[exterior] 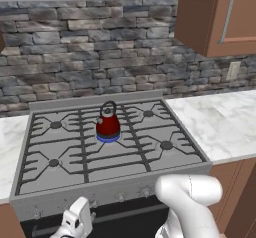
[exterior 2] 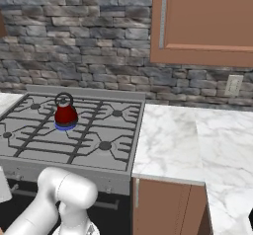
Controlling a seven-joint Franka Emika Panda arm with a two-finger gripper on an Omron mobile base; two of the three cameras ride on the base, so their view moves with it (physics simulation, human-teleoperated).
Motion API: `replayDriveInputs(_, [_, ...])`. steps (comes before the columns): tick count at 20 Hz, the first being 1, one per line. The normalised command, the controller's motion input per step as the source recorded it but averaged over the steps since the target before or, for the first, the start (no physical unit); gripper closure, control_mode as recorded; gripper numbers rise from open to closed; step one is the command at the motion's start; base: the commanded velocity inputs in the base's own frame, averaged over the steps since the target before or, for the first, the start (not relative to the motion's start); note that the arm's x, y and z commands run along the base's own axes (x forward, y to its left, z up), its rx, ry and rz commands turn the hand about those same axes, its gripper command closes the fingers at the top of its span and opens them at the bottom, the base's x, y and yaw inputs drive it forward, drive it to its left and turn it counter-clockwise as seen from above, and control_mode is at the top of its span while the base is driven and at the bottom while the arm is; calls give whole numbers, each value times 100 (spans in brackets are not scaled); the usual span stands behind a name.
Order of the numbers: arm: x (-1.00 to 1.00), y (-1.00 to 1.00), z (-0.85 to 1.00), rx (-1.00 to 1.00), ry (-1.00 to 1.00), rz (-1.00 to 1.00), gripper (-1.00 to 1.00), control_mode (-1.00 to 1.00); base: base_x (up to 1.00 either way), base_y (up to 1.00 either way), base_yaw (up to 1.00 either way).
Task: Lower the heat of the kettle.
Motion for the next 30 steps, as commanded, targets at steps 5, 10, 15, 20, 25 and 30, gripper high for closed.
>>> replayDriveInputs(5, [21, -4, 0, 6, -2, 7, -100, -100, 0, 0, 0])
replayDriveInputs(10, [19, -10, 0, 8, -6, 8, -100, -100, 0, 0, 0])
replayDriveInputs(15, [25, -8, 0, 7, -3, 7, -100, -100, 0, 0, 0])
replayDriveInputs(20, [34, 0, 1, 5, 0, 5, -100, -100, 0, 0, 0])
replayDriveInputs(25, [32, 0, 1, 1, 0, 4, -100, -100, 0, 0, 0])
replayDriveInputs(30, [8, 0, 0, 0, 0, 1, 100, -100, 0, 0, 0])
